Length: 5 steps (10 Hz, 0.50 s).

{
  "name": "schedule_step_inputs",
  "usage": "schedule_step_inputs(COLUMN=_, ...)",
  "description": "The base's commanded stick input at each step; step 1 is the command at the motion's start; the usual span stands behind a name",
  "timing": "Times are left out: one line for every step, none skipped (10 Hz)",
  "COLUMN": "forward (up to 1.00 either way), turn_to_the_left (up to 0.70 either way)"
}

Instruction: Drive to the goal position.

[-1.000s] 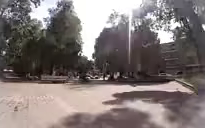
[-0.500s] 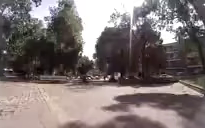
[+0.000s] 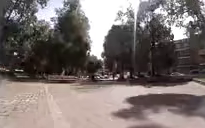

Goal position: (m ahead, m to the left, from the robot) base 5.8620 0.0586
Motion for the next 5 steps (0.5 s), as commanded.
schedule_step_inputs(forward=0.7, turn_to_the_left=0.0)
schedule_step_inputs(forward=0.7, turn_to_the_left=0.0)
schedule_step_inputs(forward=0.7, turn_to_the_left=0.0)
schedule_step_inputs(forward=0.7, turn_to_the_left=0.0)
schedule_step_inputs(forward=0.7, turn_to_the_left=0.0)
